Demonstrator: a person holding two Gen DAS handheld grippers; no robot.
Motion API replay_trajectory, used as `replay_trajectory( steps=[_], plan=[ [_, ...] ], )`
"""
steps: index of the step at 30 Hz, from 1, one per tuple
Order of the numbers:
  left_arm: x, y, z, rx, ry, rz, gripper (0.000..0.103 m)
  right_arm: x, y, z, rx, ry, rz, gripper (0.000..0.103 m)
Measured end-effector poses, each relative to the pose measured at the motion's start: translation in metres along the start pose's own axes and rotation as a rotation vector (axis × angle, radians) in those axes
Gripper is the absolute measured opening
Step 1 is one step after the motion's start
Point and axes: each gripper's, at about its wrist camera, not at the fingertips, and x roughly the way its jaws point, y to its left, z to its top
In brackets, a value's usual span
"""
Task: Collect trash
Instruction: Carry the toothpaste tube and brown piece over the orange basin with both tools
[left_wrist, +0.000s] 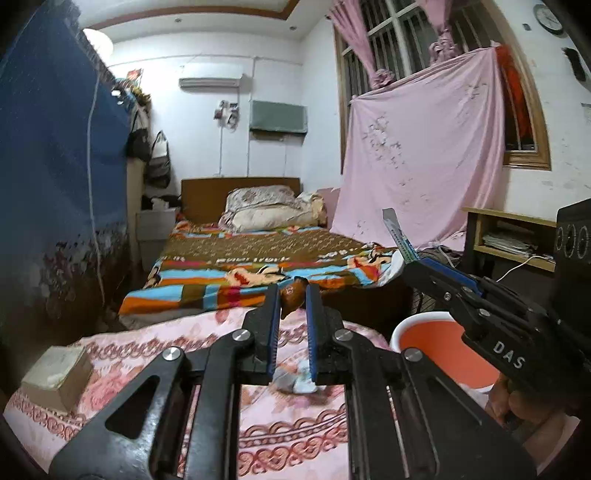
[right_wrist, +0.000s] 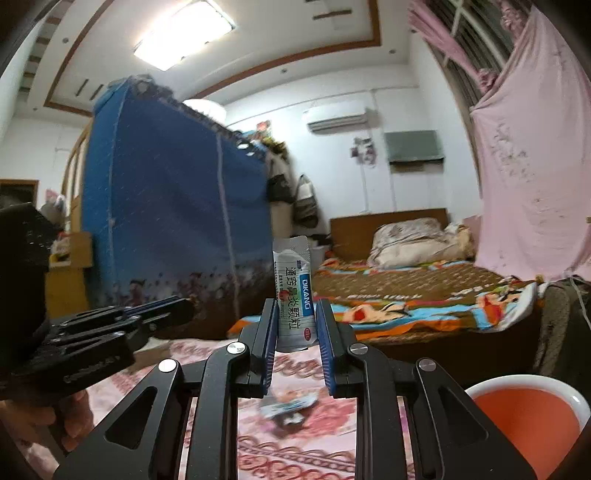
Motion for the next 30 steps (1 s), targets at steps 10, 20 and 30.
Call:
replay_trajectory(
  steps=[10, 20, 30],
  plan=[
    [0.009, -0.040, 0.016, 0.055, -0.043, -0.112, 0.000, -0.018, -0.036, 0.009, 0.061, -0.065, -0.143, 0.020],
    [0.018, -0.081, 0.018, 0.132, -0.044, -0.215, 0.000, -0.037, -0.077, 0.009, 0.132, -0.080, -0.270, 0.020],
    [0.048, -0.113, 0.012, 0.107, 0.069, -0.332, 0.000, -0.049, -0.119, 0.005, 0.258, -0.051, -0.424, 0.021]
  ],
)
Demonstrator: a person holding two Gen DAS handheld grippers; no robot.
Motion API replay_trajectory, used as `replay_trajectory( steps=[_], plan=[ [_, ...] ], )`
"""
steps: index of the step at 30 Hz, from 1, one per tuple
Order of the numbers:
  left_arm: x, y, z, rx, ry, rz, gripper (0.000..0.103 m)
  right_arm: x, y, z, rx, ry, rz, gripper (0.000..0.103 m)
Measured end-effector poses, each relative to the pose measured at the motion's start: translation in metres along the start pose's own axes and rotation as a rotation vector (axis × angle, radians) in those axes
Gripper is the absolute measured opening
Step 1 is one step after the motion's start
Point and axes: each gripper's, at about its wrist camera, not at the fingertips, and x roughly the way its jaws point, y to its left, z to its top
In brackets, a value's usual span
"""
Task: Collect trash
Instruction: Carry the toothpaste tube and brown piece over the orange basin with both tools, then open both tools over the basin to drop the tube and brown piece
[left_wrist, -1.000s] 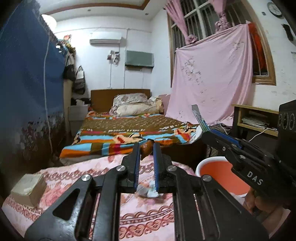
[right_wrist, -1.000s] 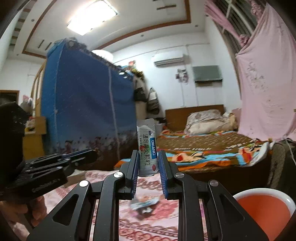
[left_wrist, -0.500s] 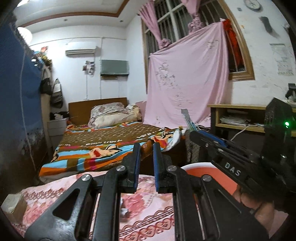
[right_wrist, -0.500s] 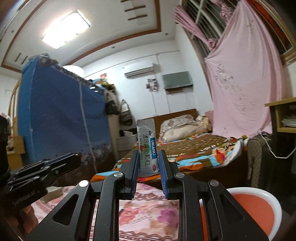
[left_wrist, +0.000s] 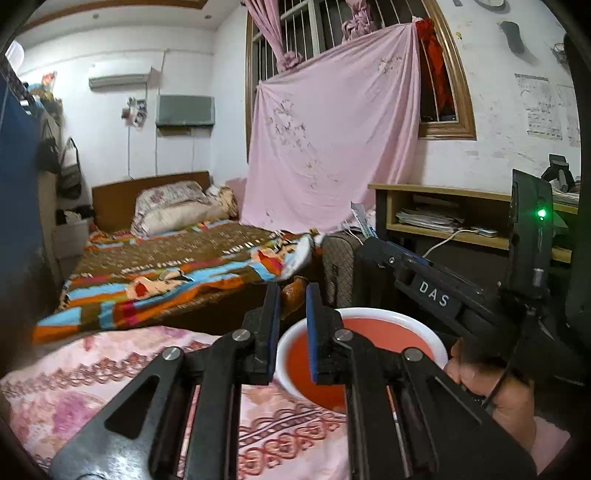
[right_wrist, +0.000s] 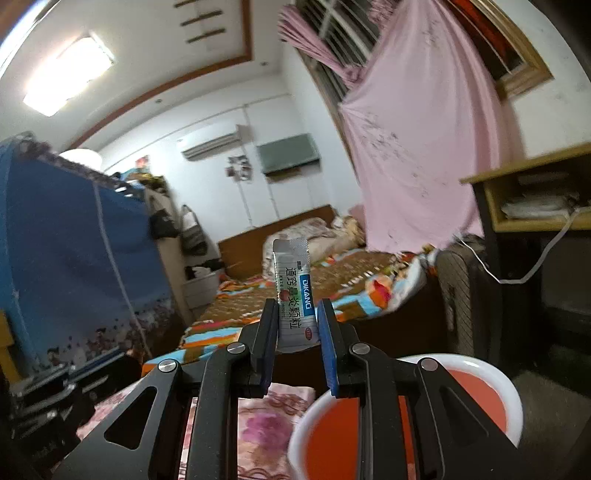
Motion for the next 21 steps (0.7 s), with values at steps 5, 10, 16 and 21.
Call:
replay_trajectory(
  steps=[5, 10, 16, 21],
  plan=[
    [0.020, -0.008, -0.001, -0.032, 0.059, -0.053, 0.000, 0.004, -0.020, -0.002, 0.050, 0.039, -0.063, 0.021],
    [0.045, -0.016, -0.003, -0.068, 0.136, -0.085, 0.000, 0.007, -0.031, -0.005, 0.074, 0.082, -0.102, 0.021],
    [0.076, -0.015, -0.005, -0.151, 0.252, -0.111, 0.000, 0.013, -0.042, -0.008, 0.099, 0.125, -0.125, 0.022],
    [0.086, -0.007, -0.006, -0.239, 0.296, -0.129, 0.000, 0.016, -0.042, -0.011, 0.114, 0.153, -0.131, 0.022]
  ],
)
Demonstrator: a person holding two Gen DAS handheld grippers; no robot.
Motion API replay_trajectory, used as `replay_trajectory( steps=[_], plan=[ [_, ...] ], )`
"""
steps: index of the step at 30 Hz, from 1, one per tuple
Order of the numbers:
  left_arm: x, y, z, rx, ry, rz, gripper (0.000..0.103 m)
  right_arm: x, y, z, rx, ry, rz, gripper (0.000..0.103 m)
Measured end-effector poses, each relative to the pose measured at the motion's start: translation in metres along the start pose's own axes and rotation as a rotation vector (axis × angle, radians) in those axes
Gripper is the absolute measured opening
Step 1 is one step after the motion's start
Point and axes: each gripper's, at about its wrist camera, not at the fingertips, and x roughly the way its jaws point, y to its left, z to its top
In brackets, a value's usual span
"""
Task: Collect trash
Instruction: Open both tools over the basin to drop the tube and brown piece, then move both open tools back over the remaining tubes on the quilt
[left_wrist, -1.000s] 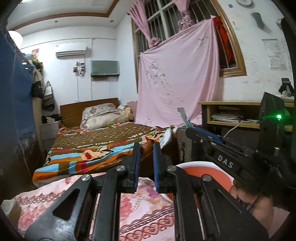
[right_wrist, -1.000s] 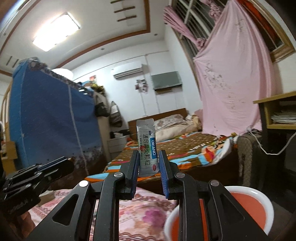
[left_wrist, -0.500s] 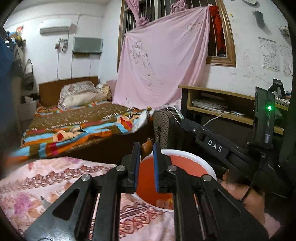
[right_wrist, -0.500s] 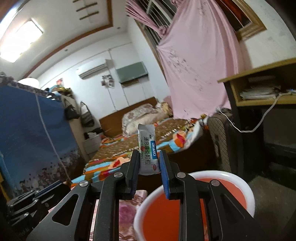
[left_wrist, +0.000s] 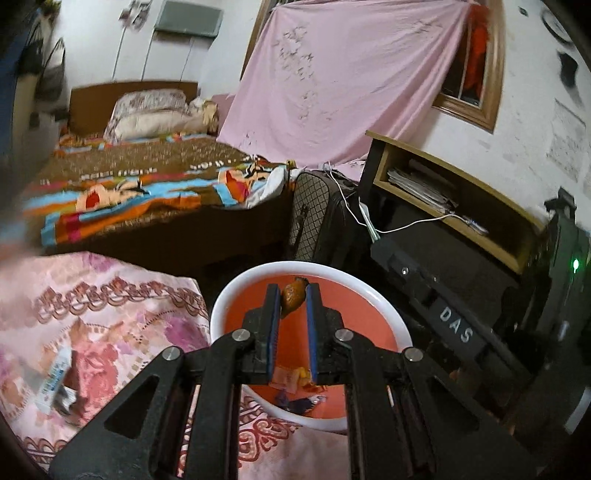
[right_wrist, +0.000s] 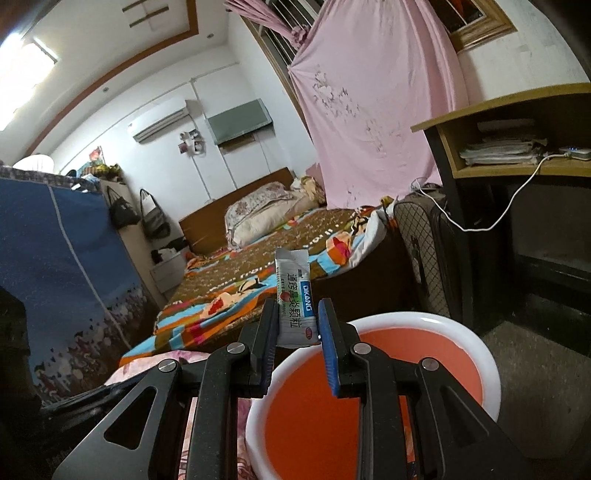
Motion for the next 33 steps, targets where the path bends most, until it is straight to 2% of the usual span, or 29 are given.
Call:
replay_trajectory(
  steps=[2, 4, 9, 16, 29, 33],
  plan=[
    [0.003, 0.003, 0.001, -0.019, 0.018, -0.009, 0.000, 0.002, -0.001, -0.001, 0.003, 0.011, -0.003, 0.022],
    [0.006, 0.005, 0.002, -0.030, 0.028, -0.012, 0.004, 0.003, -0.002, -0.001, 0.010, 0.018, -0.003, 0.022],
    [0.005, 0.008, 0.001, -0.048, 0.034, -0.014, 0.010, 0.005, -0.005, -0.002, 0.028, 0.026, -0.009, 0.029],
    [-0.010, 0.019, 0.000, -0.064, -0.010, 0.021, 0.016, 0.004, -0.004, -0.002, 0.024, 0.021, -0.001, 0.030],
    [-0.056, 0.053, -0.004, -0.098, -0.144, 0.185, 0.037, -0.003, 0.031, -0.005, -0.072, -0.046, 0.072, 0.045],
    [-0.070, 0.066, -0.008, -0.111, -0.170, 0.236, 0.044, -0.003, 0.045, -0.007, -0.110, -0.061, 0.094, 0.046]
  ],
)
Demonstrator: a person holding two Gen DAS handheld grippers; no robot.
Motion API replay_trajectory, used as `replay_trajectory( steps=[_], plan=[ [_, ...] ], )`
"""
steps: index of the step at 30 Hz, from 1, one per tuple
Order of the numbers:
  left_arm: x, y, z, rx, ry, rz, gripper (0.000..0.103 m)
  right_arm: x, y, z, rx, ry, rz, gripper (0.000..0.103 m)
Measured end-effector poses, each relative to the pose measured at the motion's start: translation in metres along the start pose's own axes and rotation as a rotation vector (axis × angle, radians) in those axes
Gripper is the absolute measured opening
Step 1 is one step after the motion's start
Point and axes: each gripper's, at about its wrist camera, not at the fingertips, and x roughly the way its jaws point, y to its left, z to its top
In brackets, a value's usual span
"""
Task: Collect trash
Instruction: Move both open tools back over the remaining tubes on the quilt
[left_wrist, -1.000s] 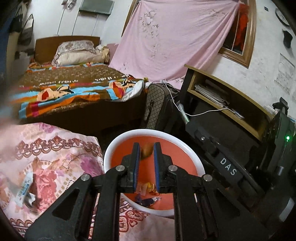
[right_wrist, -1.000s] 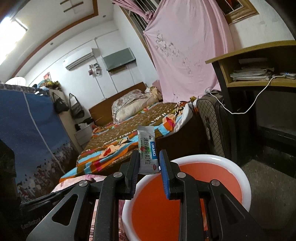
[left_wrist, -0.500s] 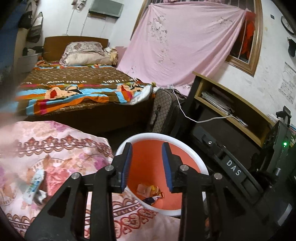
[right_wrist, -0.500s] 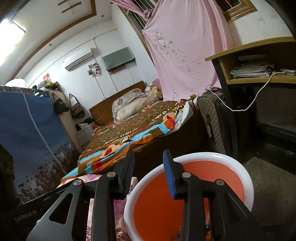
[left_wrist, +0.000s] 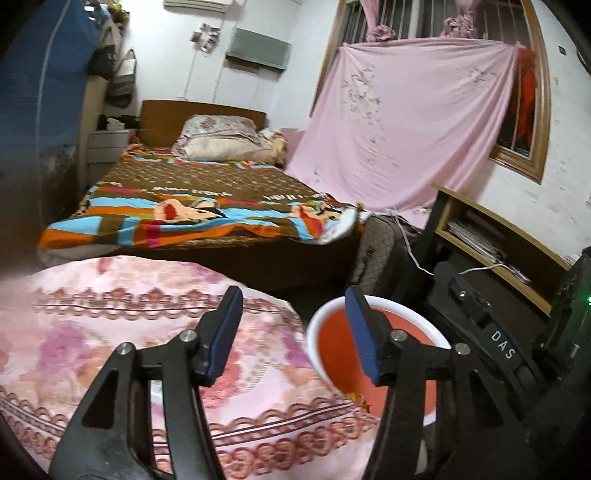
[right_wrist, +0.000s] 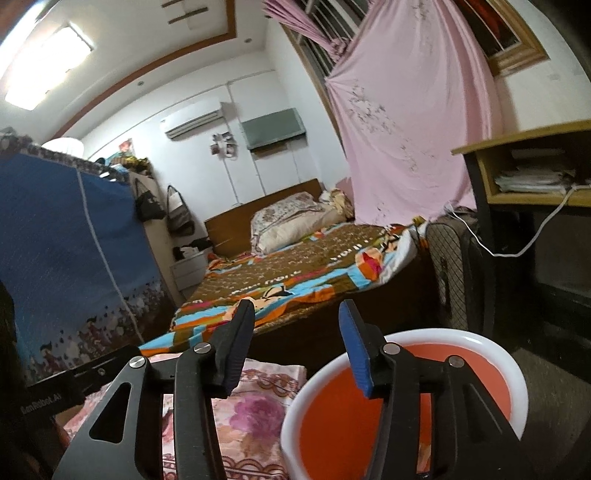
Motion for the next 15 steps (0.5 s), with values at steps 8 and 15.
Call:
replay_trajectory(
  steps=[8, 15],
  plan=[
    [-0.034, 0.034, 0.000, -0.045, -0.109, 0.122, 0.071, -0.002, 0.024, -0.002, -0.051, -0.043, 0.056, 0.072],
    [-0.066, 0.059, -0.005, -0.072, -0.244, 0.218, 0.092, -0.010, 0.049, -0.006, -0.107, -0.105, 0.113, 0.103]
  ],
)
